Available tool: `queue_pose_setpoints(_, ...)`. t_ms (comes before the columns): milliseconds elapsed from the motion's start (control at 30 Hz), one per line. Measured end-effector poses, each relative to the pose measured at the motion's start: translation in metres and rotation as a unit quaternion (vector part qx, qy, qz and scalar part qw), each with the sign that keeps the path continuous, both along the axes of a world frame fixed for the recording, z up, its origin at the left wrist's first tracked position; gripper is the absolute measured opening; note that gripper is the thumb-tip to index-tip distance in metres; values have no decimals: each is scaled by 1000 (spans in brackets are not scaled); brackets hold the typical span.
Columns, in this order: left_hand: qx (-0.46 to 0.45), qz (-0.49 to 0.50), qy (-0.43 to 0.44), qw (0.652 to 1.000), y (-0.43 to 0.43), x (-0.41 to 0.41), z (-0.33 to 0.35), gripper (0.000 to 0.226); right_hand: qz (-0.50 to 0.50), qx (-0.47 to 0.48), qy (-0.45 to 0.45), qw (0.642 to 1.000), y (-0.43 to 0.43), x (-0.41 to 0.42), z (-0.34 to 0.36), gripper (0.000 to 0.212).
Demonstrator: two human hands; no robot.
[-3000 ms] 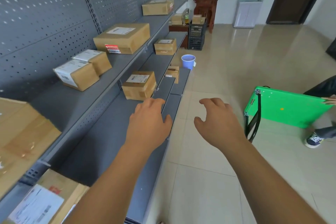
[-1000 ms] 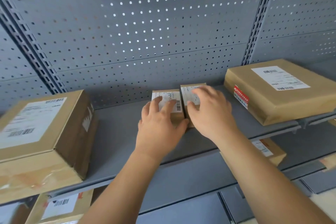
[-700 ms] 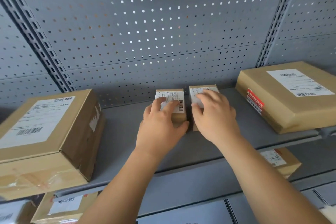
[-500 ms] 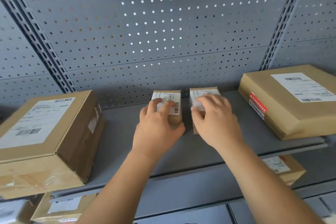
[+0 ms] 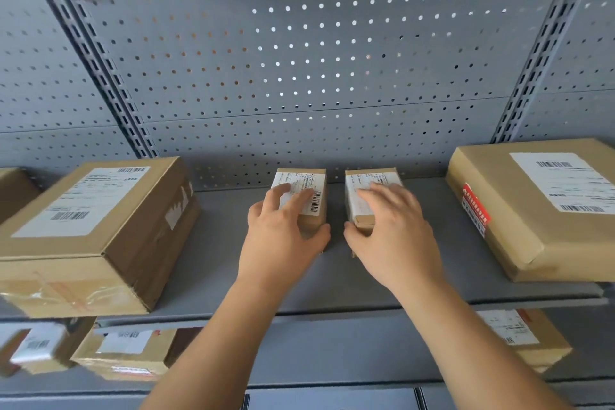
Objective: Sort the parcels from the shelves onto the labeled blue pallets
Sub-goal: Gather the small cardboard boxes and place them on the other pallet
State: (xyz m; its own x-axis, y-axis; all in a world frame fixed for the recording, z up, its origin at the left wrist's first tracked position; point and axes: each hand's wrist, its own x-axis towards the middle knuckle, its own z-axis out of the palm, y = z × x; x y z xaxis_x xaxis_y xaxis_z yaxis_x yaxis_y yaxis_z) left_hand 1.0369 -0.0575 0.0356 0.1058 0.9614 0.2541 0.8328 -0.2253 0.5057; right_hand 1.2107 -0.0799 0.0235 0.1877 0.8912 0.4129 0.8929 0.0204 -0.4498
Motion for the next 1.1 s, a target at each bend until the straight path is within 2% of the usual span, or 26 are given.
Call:
queue_pose_setpoints(233,2,62,-4,998,-27,1,5,62,43,24,26,998,-9,7,6,39)
queue_pose_setpoints(433,25,121,9,992,-60,-5,20,61,119,70,65,988,-22,5,20,46)
queue_pose_setpoints(667,59,179,14,982,-105,-16,38,59,190,72,83,976,-41,-6,31,49)
queue_pose_setpoints(1100,146,290,-23,946,-212,-100,68,62,297,152,96,938,-105,-103,73,53)
